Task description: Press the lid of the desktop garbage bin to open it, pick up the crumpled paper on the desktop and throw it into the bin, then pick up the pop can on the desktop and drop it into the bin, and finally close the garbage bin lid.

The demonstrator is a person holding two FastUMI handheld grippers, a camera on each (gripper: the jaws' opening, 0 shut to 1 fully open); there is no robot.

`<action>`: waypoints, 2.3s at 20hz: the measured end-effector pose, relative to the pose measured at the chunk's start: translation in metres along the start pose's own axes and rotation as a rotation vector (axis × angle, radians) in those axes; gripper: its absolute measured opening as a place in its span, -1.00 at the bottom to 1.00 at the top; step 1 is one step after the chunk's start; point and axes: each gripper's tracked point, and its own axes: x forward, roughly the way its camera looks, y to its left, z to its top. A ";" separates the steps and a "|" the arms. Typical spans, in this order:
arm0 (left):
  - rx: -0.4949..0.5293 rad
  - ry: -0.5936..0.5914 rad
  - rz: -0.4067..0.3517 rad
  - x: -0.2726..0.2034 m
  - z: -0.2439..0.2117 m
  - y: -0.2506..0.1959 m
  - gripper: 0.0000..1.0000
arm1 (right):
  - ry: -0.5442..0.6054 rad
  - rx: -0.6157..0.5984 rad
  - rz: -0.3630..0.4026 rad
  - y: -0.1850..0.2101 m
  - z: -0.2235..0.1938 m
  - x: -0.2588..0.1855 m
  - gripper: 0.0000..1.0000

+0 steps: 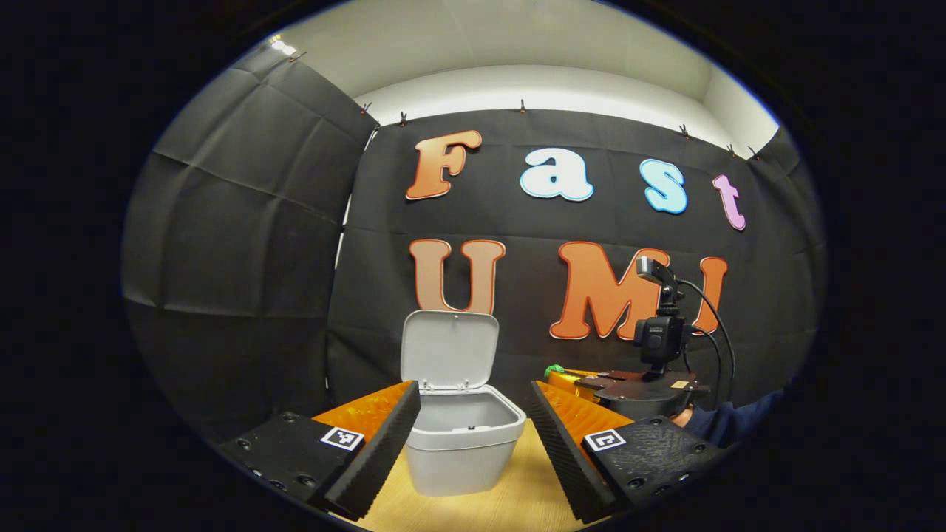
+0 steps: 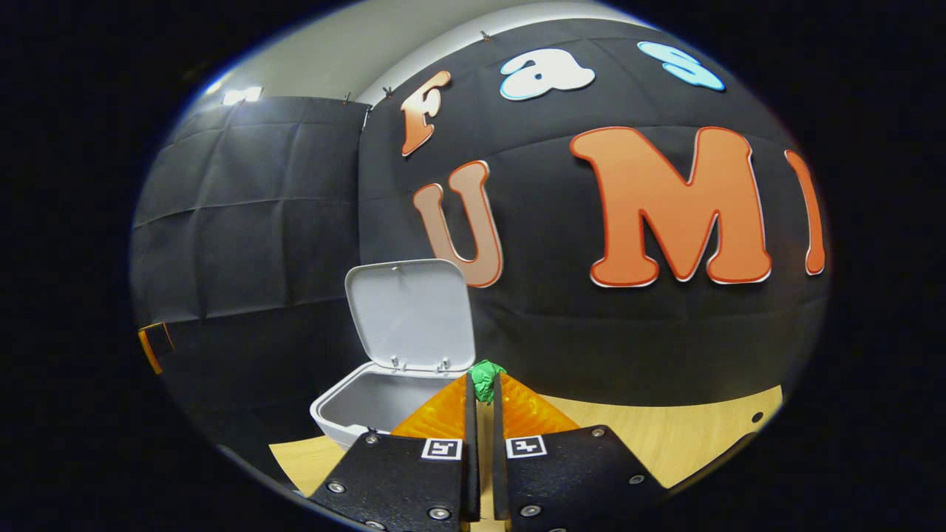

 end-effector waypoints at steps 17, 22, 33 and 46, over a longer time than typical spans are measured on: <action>-0.023 0.020 0.117 -0.012 -0.013 0.058 0.86 | -0.006 -0.069 0.055 0.055 -0.005 0.049 0.12; -0.031 0.028 0.085 -0.004 -0.016 0.045 0.86 | -0.028 -0.063 0.054 0.046 0.001 0.039 0.58; -0.035 0.078 -0.067 0.023 -0.042 -0.025 0.86 | -0.020 -0.051 -0.069 -0.027 -0.006 -0.037 0.77; 0.025 0.157 -0.346 0.043 -0.109 -0.156 0.88 | -0.039 -0.029 -0.408 -0.162 -0.012 -0.182 0.78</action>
